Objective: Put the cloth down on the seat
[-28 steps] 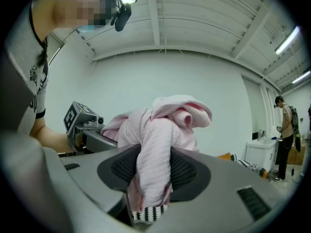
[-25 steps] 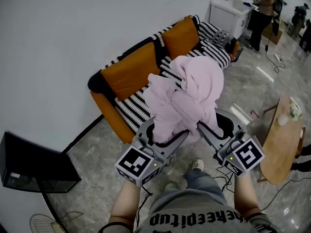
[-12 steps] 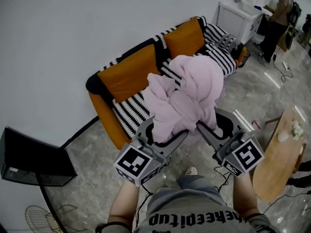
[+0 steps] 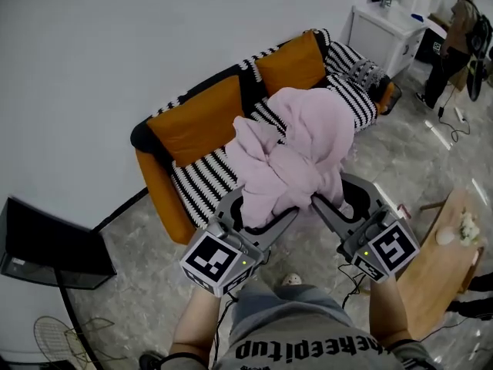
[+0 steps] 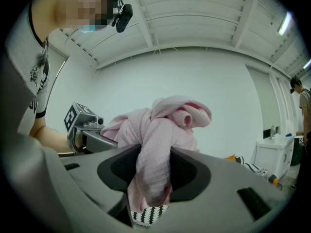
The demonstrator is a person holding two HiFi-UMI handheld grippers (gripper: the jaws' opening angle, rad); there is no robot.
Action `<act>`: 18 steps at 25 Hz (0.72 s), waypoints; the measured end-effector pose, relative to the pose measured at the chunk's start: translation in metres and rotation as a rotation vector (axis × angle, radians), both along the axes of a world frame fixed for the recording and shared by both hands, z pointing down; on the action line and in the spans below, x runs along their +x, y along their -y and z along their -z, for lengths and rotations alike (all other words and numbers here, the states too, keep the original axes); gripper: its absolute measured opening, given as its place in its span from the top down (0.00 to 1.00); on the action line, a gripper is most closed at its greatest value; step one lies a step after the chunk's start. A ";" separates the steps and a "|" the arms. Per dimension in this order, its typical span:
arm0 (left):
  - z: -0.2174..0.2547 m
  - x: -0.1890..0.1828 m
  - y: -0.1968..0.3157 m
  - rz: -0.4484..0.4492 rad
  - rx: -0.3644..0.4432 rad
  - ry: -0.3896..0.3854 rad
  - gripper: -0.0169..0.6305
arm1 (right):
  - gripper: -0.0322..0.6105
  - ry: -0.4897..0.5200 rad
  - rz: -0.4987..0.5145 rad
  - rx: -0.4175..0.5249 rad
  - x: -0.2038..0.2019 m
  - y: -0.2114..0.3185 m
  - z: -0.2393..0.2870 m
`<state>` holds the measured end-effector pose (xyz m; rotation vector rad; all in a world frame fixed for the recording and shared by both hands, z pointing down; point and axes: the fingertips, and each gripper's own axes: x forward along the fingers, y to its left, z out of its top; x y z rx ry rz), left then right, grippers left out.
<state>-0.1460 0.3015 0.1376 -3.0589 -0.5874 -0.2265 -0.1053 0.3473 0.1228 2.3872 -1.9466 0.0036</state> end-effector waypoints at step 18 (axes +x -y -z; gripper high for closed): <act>-0.030 0.030 0.001 -0.029 -0.006 0.025 0.52 | 0.65 0.018 -0.031 0.002 0.029 0.000 -0.031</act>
